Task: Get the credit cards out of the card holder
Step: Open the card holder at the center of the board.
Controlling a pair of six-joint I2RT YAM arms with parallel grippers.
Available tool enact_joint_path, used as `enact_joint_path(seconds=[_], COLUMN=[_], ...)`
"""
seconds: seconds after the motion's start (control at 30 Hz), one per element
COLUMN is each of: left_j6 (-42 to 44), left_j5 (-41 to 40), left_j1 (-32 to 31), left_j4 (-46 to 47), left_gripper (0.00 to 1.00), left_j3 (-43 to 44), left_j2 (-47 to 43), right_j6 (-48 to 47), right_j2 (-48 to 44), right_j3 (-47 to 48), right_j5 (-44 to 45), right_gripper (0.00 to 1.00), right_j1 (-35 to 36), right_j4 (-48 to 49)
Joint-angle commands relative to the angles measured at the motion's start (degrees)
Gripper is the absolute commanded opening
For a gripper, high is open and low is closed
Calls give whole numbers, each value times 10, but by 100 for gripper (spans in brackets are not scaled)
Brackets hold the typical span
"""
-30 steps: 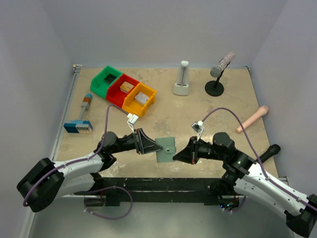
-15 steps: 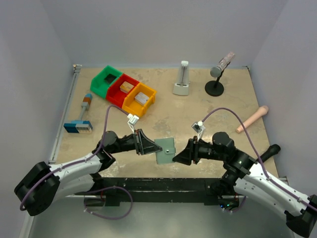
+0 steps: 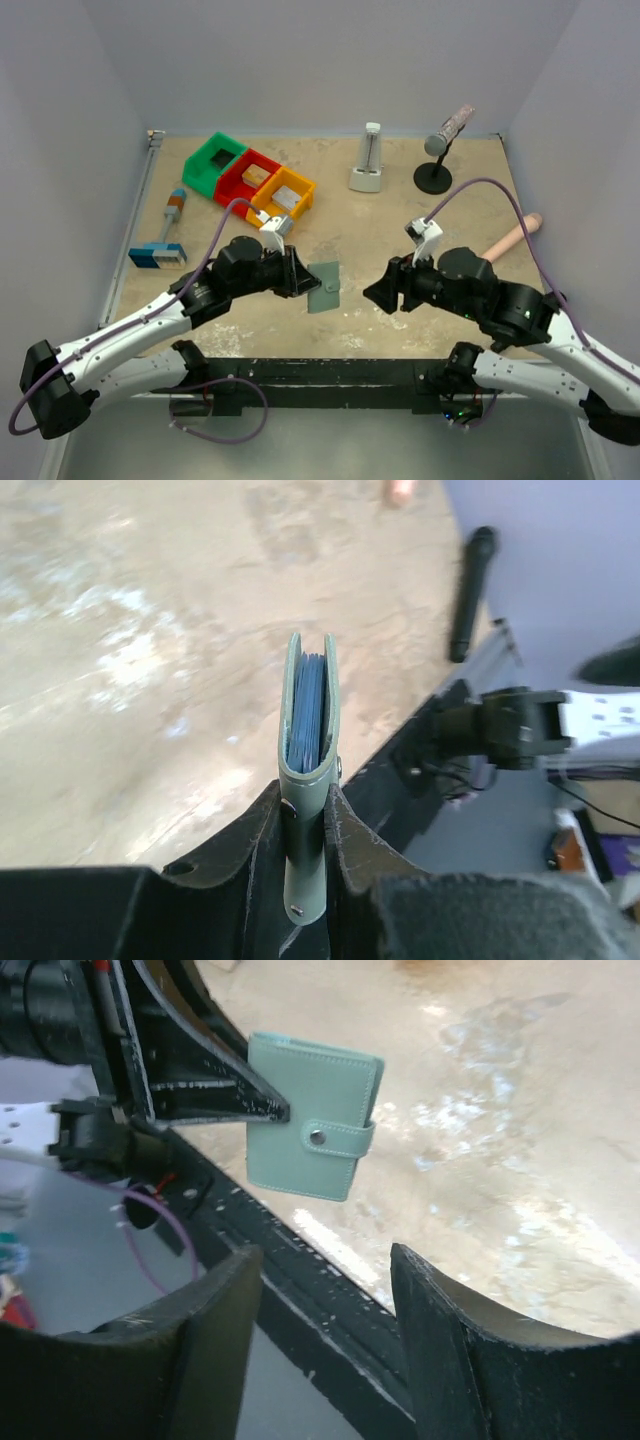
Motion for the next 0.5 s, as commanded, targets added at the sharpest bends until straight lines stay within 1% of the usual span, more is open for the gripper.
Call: enact_joint_path(seconds=[0.0, 0.07, 0.1, 0.13, 0.2, 0.27, 0.33, 0.4, 0.47], left_j6=[-13, -27, -39, -42, -56, -72, -93, -125, -150], left_j5=[-145, -170, -174, -172, -169, -170, -169, -166, -155], left_j1=[-23, -28, -28, -29, -29, -29, -29, -29, -29], left_j4=[-149, -174, -187, -191, -201, -215, -235, -253, -253], left_gripper=[0, 0, 0, 0, 0, 0, 0, 0, 0], left_j3=[49, 64, 71, 77, 85, 96, 113, 128, 133], left_j2=[8, 10, 15, 17, 15, 14, 17, 27, 36], right_j6=[-25, 4, 32, 61, 99, 121, 102, 51, 35], right_j2=[132, 202, 230, 258, 297, 313, 311, 286, 251], right_j3=[122, 179, 209, 231, 256, 262, 244, 201, 149], right_j5=[268, 377, 445, 490, 532, 526, 494, 439, 399], right_gripper=[57, 57, 58, 60, 66, 76, 84, 82, 78], right_j1=[87, 129, 148, 161, 179, 182, 182, 184, 186], right_j4=[-137, -200, -232, -269, -307, -301, -252, -158, -72])
